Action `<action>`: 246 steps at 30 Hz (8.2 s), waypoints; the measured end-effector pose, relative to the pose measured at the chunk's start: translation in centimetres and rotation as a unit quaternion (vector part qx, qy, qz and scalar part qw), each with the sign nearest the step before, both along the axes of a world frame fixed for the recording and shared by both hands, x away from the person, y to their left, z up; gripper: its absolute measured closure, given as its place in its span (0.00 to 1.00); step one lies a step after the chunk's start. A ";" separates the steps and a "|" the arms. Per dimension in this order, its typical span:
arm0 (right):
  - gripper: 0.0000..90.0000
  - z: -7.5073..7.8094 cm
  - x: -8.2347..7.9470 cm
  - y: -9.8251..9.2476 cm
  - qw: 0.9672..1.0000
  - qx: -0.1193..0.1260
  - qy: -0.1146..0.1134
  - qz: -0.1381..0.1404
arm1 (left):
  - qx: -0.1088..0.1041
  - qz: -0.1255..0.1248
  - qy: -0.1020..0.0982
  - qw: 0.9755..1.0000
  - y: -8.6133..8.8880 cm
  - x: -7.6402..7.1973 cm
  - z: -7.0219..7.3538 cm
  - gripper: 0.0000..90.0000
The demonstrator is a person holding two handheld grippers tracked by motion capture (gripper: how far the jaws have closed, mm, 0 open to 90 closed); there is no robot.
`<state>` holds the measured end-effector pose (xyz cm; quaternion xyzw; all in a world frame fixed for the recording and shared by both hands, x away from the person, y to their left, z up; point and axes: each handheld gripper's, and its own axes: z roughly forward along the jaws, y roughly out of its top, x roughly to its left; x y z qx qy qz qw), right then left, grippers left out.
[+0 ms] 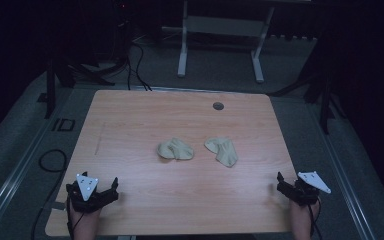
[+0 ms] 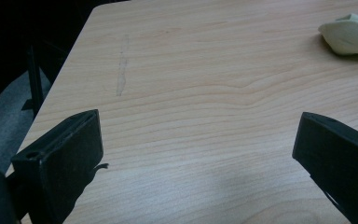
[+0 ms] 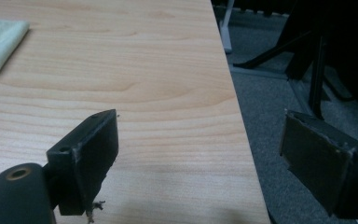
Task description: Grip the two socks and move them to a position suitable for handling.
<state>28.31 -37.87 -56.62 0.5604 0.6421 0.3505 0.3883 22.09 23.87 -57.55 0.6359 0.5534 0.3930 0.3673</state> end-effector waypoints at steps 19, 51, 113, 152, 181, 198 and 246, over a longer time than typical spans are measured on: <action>0.15 -0.1 0.6 0.6 0.999 -0.010 0.030 0.011 | -0.007 -0.002 0.006 1.000 0.0 -0.1 0.0 0.02; 0.14 2.5 3.5 5.1 0.987 -0.008 0.122 0.102 | -0.025 -0.027 0.022 0.999 -1.9 -0.7 0.4 0.02; 0.82 1.4 15.0 19.8 0.962 -0.044 0.190 0.191 | -0.032 -0.062 0.010 0.998 -1.9 -1.1 0.6 0.02; 0.87 11.0 3.3 18.4 0.943 -0.032 0.120 0.309 | -0.012 -0.055 0.017 0.998 -2.4 -0.9 0.5 0.02; 0.84 1.1 -0.3 23.5 0.904 -0.076 0.197 0.371 | -0.031 -0.089 0.023 0.995 -3.6 -1.2 0.8 0.02; 0.39 0.5 -0.9 25.7 0.916 -0.061 0.190 0.348 | 0.001 -0.204 0.030 0.979 -9.9 -0.7 1.8 0.04; 0.94 4.1 -4.9 21.6 0.899 -0.033 0.180 0.399 | 0.056 -0.416 0.129 0.899 -18.8 4.2 0.1 0.99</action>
